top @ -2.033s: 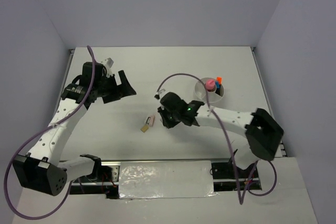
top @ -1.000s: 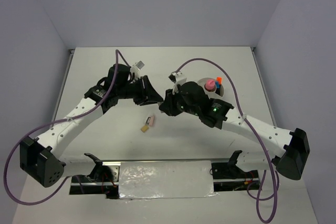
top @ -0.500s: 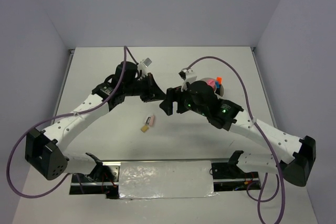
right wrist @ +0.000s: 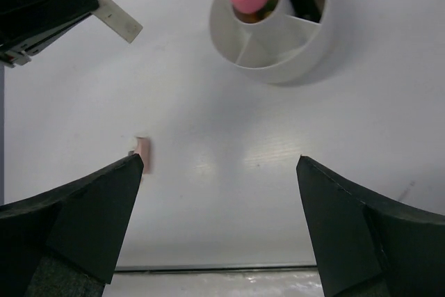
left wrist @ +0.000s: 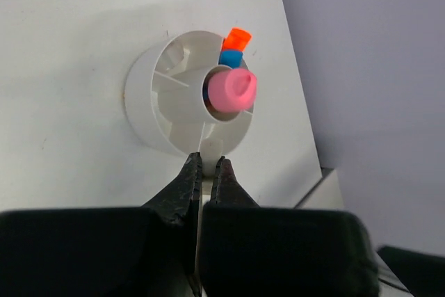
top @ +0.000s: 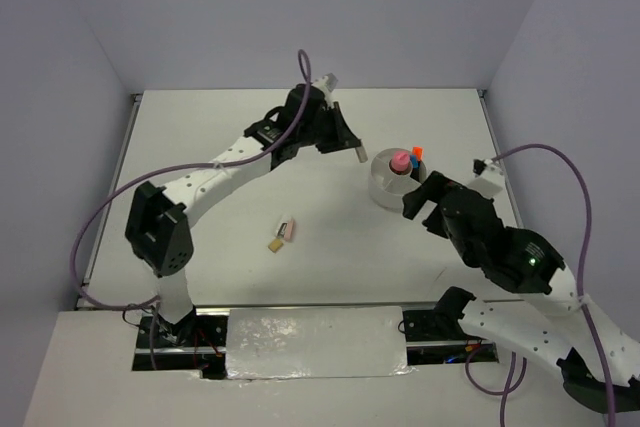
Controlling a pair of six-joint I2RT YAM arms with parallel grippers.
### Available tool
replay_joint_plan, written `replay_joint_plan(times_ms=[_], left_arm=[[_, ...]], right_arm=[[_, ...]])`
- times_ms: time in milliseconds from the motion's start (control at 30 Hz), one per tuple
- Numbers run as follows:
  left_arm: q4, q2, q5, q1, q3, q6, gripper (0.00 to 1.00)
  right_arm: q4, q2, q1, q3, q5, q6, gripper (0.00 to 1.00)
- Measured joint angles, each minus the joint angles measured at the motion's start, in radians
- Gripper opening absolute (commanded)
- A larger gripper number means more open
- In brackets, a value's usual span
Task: Sort the stationery into containers
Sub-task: Place the stationery in the storage box.
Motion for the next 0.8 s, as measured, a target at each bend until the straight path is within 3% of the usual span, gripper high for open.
replay_joint_plan(times_ms=[167, 533, 767, 800], left_arm=[[-0.006, 0.162, -0.072, -0.050, 0.112, 0.011, 0.00], [0.014, 0.319, -0.121, -0.076, 0.199, -0.011, 0.02], [0.026, 0.351, -0.111, -0.076, 0.199, -0.037, 0.35], [0.030, 0.351, -0.106, -0.076, 0.198, -0.042, 0.43]], right_arm=[[-0.176, -0.076, -0.002, 0.082, 0.064, 0.061, 1.00], [-0.338, -0.188, -0.004, 0.090, 0.085, 0.091, 1.00], [-0.357, -0.187, -0.004, 0.090, 0.085, 0.076, 1.00], [-0.356, -0.187, -0.004, 0.090, 0.084, 0.068, 1.00]])
